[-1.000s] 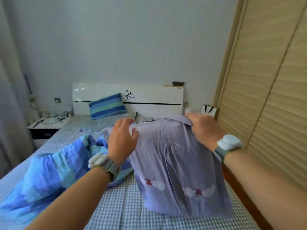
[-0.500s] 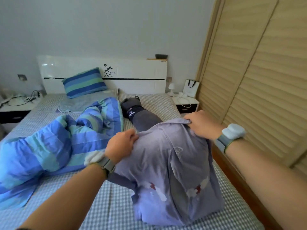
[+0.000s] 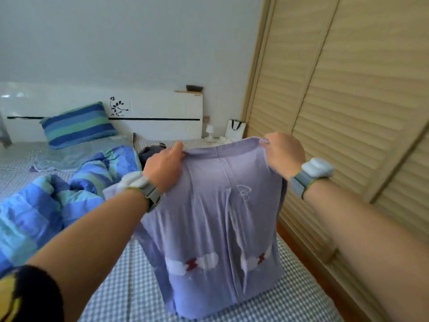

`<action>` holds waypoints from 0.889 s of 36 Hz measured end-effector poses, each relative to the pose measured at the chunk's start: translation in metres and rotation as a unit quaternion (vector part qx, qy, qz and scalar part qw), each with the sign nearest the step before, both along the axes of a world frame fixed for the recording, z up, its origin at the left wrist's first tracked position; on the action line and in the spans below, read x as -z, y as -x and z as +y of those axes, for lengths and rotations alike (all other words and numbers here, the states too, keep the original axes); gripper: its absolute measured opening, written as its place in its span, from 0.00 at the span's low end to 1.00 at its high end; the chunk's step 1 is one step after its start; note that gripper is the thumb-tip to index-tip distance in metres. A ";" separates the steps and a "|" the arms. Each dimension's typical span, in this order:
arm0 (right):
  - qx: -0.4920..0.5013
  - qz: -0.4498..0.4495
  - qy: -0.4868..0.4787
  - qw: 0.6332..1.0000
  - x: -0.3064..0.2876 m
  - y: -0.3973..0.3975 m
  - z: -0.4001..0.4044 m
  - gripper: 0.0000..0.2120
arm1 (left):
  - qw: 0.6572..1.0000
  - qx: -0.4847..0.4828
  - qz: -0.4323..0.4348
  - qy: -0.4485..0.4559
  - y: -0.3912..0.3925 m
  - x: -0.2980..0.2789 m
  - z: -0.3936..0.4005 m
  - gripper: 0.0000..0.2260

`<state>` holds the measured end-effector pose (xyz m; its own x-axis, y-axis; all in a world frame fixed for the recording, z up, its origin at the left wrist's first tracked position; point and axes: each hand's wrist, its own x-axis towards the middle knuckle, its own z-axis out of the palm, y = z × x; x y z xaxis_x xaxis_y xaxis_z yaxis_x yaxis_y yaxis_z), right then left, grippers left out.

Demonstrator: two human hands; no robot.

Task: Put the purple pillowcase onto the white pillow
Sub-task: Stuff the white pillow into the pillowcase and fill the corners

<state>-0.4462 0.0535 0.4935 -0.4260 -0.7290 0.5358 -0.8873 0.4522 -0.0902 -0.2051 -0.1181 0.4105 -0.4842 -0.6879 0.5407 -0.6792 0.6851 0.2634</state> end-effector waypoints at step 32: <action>-0.354 -0.046 0.091 0.930 -0.096 -0.050 0.042 0.11 | 0.927 -0.305 -0.068 0.208 -0.092 -0.140 0.146 0.05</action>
